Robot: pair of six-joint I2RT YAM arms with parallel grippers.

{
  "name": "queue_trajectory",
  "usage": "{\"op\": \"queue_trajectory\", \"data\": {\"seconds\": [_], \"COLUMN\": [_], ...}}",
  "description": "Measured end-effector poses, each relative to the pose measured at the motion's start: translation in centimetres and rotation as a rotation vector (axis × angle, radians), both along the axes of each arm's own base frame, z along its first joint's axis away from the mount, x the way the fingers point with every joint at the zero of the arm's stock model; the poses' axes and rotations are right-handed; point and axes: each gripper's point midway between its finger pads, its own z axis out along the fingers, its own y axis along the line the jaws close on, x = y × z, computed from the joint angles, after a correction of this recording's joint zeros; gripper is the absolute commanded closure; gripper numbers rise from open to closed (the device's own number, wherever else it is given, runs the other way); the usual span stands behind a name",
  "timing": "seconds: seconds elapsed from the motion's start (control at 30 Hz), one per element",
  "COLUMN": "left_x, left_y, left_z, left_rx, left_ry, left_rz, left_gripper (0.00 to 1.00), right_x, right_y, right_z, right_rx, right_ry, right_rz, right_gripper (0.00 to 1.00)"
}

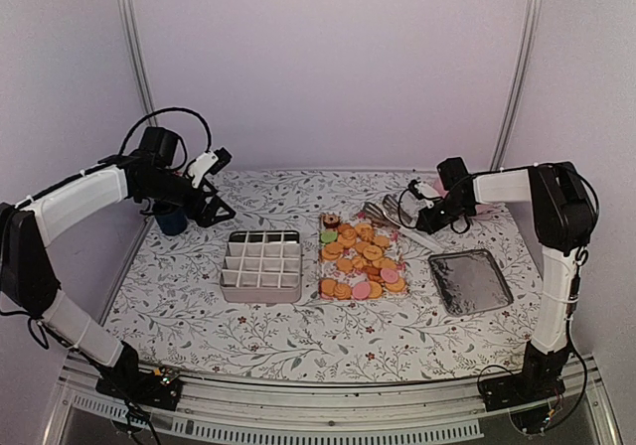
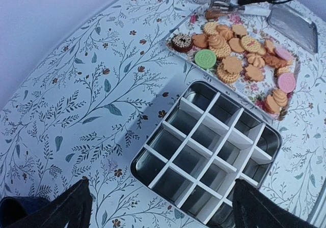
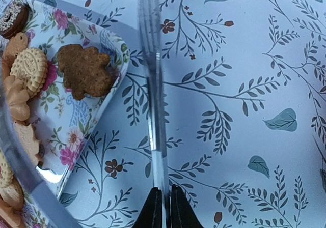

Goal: Pack the cookies
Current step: Pick up the clamp from the center of the board.

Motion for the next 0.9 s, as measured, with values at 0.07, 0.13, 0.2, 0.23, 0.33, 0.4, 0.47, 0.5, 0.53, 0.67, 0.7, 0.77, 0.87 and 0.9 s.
{"op": "queue_trajectory", "data": {"seconds": [0.07, 0.13, 0.2, 0.23, 0.33, 0.4, 0.47, 0.5, 0.53, 0.67, 0.7, 0.77, 0.87, 0.9], "left_x": [-0.1, -0.2, -0.6, -0.8, -1.5, -1.9, -2.4, -2.6, -2.8, -3.1, -3.1, -3.2, -3.3, -3.4], "left_y": [-0.2, -0.4, -0.6, -0.8, -1.2, -1.5, -1.9, -2.2, -2.5, -4.6, -5.0, -6.4, -8.5, -9.3], "left_z": [0.1, 0.1, 0.1, 0.0, -0.1, -0.1, 0.0, 0.2, 0.5, 2.7, 3.1, 4.1, 5.1, 5.3], "left_rx": [0.001, 0.005, 0.018, 0.026, 0.047, 0.057, 0.072, 0.076, 0.082, 0.093, 0.095, 0.099, 0.1, 0.099], "left_ry": [-0.002, -0.004, -0.002, -0.002, -0.003, -0.003, -0.002, -0.003, -0.008, -0.046, -0.054, -0.069, -0.083, -0.088], "left_rz": [-0.007, -0.017, -0.033, -0.042, -0.07, -0.09, -0.119, -0.131, -0.149, -0.228, -0.244, -0.294, -0.364, -0.39], "left_gripper": [0.04, 0.04, 0.04, 0.04, 0.03, 0.03, 0.02, 0.03, 0.02, 0.02, 0.02, 0.02, 0.03, 0.04], "right_x": [-0.2, -0.3, -0.6, -0.7, -1.0, -1.3, -1.6, -1.6, -1.6, -1.5, -1.6, -2.1, -3.5, -4.2], "right_y": [0.0, 0.2, 0.7, 1.0, 1.7, 1.8, 1.9, 1.9, 1.9, 3.1, 3.7, 5.1, 7.6, 8.6], "right_z": [-0.3, -0.5, -0.7, -0.6, -0.4, -0.1, 0.4, 0.8, 1.3, 5.2, 6.5, 9.0, 11.9, 12.6], "right_rx": [-0.017, -0.038, -0.062, -0.072, -0.109, -0.131, -0.159, -0.171, -0.183, -0.207, -0.206, -0.2, -0.188, -0.186], "right_ry": [0.002, -0.007, -0.012, -0.022, -0.045, -0.06, -0.079, -0.091, -0.108, -0.214, -0.246, -0.31, -0.379, -0.398], "right_rz": [-0.002, 0.0, 0.009, 0.014, 0.017, 0.016, 0.011, 0.007, 0.002, 0.006, 0.014, 0.034, 0.078, 0.1], "right_gripper": [0.97, 1.0, 1.0, 1.0, 1.0, 1.0, 1.0, 1.0, 1.0, 1.0, 1.0, 1.0, 1.0, 1.0]}}
